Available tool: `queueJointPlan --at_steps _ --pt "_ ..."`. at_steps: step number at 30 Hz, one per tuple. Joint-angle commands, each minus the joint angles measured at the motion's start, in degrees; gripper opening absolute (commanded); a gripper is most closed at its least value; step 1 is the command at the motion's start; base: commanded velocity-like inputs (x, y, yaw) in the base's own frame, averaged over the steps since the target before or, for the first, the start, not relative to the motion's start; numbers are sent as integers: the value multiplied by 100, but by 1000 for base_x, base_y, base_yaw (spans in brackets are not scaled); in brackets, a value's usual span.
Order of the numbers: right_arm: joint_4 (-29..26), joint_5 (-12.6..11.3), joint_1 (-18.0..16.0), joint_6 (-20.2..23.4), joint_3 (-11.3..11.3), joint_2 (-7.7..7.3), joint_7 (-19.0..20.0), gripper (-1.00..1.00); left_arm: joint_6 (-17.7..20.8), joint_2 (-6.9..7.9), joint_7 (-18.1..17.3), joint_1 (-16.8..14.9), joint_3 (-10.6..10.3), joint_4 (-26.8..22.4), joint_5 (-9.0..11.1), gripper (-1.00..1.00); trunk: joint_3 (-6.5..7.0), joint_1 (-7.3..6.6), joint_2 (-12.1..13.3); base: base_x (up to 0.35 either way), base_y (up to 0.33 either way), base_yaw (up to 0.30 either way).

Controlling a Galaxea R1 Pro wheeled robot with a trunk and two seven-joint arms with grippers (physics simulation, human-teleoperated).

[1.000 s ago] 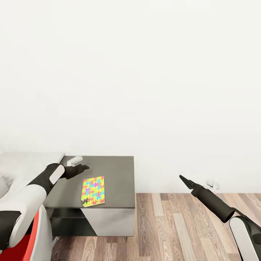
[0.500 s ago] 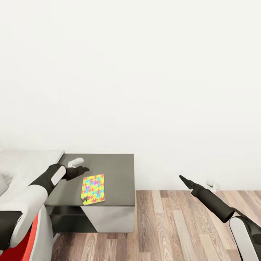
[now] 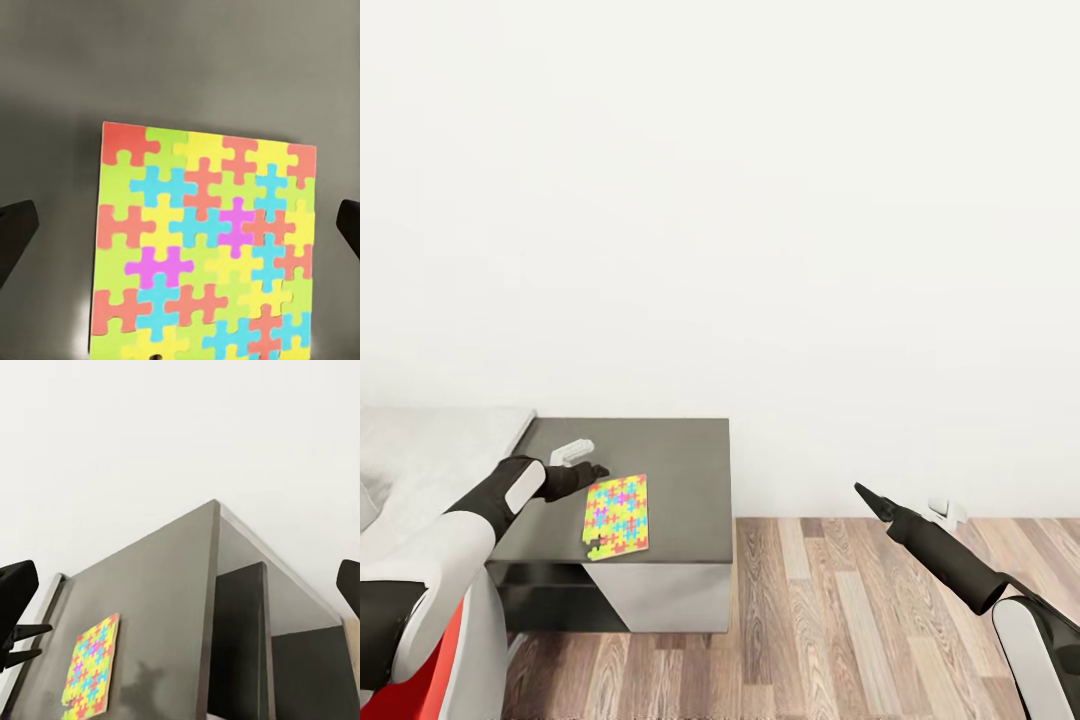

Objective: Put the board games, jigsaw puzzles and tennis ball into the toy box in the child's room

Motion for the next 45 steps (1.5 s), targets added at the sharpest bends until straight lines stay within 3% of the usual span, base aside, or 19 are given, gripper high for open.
queueJointPlan --at_steps 1,36,45 --pt "-3 -36 -5 48 -9 1 4 100 13 5 -14 -5 -37 -4 6 100 -20 3 -12 0 0 0" --pt "-3 -35 -5 35 -10 0 14 100 -30 2 -45 39 -46 -3 -3 100 -349 3 -12 0 0 0" --pt "-3 -35 -5 6 -17 3 39 100 -33 2 -42 39 -46 -3 -3 100 -371 3 -12 0 0 0"
